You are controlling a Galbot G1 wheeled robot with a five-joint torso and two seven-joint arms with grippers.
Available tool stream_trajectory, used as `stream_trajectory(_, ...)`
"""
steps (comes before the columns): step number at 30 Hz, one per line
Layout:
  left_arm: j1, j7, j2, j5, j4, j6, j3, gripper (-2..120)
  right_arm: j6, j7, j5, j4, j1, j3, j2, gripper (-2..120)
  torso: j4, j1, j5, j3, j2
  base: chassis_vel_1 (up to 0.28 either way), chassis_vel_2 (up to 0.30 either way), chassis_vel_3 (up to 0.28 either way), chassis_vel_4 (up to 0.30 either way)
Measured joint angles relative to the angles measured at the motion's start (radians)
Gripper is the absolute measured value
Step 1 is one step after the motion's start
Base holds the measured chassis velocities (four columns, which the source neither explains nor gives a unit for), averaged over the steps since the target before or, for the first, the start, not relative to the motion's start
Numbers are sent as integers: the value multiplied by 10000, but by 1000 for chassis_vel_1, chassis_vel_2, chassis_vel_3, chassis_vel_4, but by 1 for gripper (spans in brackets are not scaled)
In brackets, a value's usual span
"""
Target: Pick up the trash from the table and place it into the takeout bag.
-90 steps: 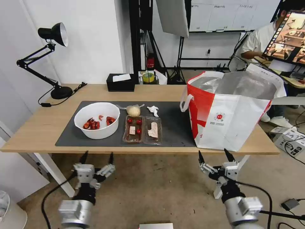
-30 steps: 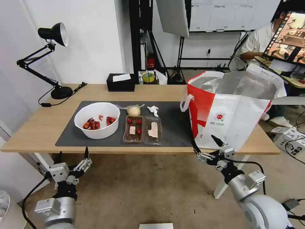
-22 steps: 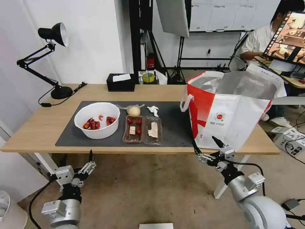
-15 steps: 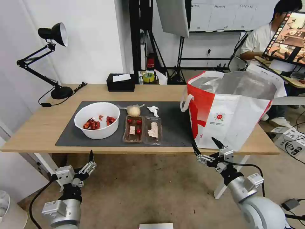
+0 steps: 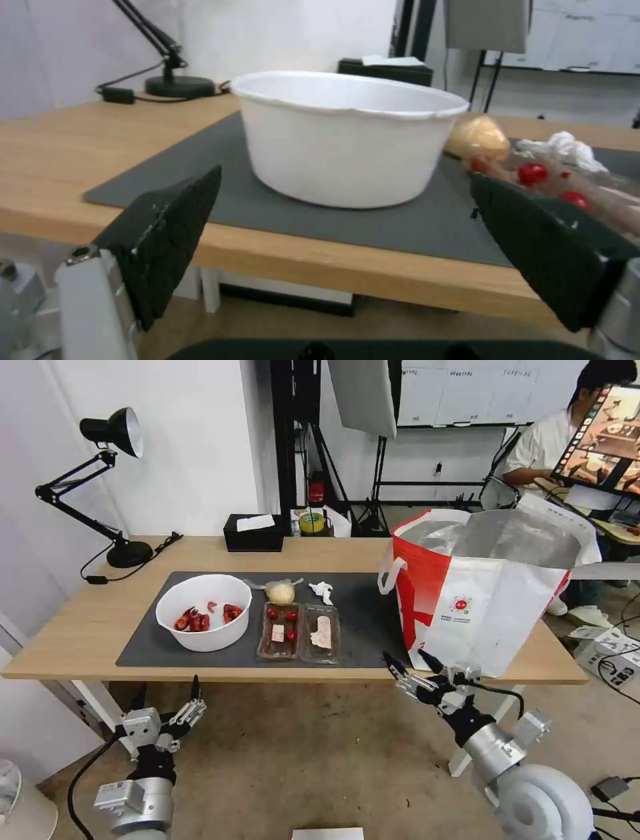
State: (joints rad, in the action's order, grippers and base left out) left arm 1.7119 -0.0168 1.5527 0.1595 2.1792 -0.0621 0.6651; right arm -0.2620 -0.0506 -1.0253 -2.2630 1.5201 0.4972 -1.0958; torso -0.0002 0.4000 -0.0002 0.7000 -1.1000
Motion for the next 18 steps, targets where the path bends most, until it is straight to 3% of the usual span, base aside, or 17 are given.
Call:
stream_trajectory(5,-118,2,-130,50,-93,43,-122,100,-229,610,-949,-48,-218,-441,47,100,0,0,0,0,0,0,0,0,0)
stream_trajectory(13,-149,5,-143,121,-97,67,-57,100,-371,1762,-2653,17,-1019,-2012,-48,100,2,0,1,0,0,0,0,0,0)
stream_trajectory(18,-148,3,-99,91,-95,80,-9,100,-407,2907,-3657,179,-1755,-2619,-227,100,2,0,1,0,0,0,0,0,0)
